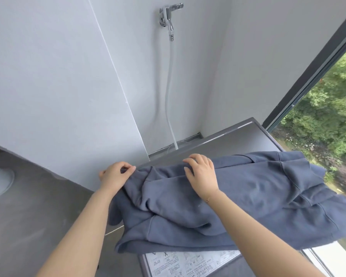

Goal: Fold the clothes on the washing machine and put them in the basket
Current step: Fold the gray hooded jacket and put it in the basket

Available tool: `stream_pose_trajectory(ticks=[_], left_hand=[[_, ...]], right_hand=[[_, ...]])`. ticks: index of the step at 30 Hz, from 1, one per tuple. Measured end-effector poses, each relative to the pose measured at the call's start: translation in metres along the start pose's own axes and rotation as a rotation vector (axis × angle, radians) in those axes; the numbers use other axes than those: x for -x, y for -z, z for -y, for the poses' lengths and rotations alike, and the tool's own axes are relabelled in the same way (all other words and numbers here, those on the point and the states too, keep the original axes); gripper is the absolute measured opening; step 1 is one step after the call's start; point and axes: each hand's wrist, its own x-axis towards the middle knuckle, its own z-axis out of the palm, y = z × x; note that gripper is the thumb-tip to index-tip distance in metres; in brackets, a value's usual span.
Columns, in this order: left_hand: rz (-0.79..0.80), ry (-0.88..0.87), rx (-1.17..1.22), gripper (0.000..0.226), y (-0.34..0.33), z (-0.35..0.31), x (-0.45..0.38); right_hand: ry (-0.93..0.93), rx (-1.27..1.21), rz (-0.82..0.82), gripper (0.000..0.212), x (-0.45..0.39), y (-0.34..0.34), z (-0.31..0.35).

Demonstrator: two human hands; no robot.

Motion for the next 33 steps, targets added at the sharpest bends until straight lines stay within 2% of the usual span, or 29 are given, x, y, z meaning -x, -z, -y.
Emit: stream_pose_trajectory(ticks=[2,7,12,16,18,19,20,21,23,24,26,28,31,33], left_hand=[[-0.07,-0.039,-0.047,0.02,0.003,0.007,0.002],[-0.071,-0.117,0.043,0.02,0.001,0.017,-0.004],[0.096,-0.049,0.101,0.025,0.03,0.036,-0.024],[0.113,-0.008,0.028,0.033,0.037,0.04,-0.03],[0.117,0.016,-0.047,0.022,0.033,0.035,-0.026],[0.113,0.011,-0.131,0.008,0.032,0.03,-0.021],[0.069,-0.012,-0.214,0.016,0.031,0.021,-0.015],[-0.015,-0.062,-0.282,0.034,0.028,0.01,-0.009],[-0.233,-0.247,-0.133,0.046,0.02,-0.034,0.013],[-0.268,-0.344,-0.032,0.042,0.013,-0.056,0.026],[-0.146,-0.456,-0.031,0.043,-0.013,-0.079,0.048],[0.018,-0.321,-0.217,0.056,-0.041,-0.064,0.059],[-0.017,-0.137,-0.357,0.073,-0.052,-0.021,0.062],[0.03,-0.032,-0.396,0.069,-0.047,-0.02,0.06]], right_hand=[[-0.085,-0.023,0.105,0.021,-0.002,-0.009,-0.004],[-0.124,0.018,0.087,0.017,-0.002,-0.015,-0.009],[-0.202,0.054,0.069,0.017,-0.004,-0.013,-0.011],[-0.231,0.084,0.102,0.019,-0.006,-0.011,-0.009],[-0.25,0.084,0.135,0.019,-0.006,-0.007,-0.011],[-0.253,0.066,0.155,0.018,-0.006,-0.006,-0.013],[-0.254,0.031,0.175,0.018,-0.008,-0.004,-0.016],[-0.252,-0.019,0.199,0.019,-0.009,-0.002,-0.019],[-0.228,-0.111,0.231,0.023,-0.011,0.005,-0.025],[-0.207,-0.108,0.231,0.025,-0.011,0.009,-0.03],[-0.194,-0.003,0.236,0.031,-0.006,0.016,-0.043],[-0.248,0.087,0.308,0.046,0.004,0.025,-0.058],[-0.357,0.179,0.4,0.056,0.009,0.037,-0.078],[-0.401,0.194,0.42,0.057,0.009,0.046,-0.086]])
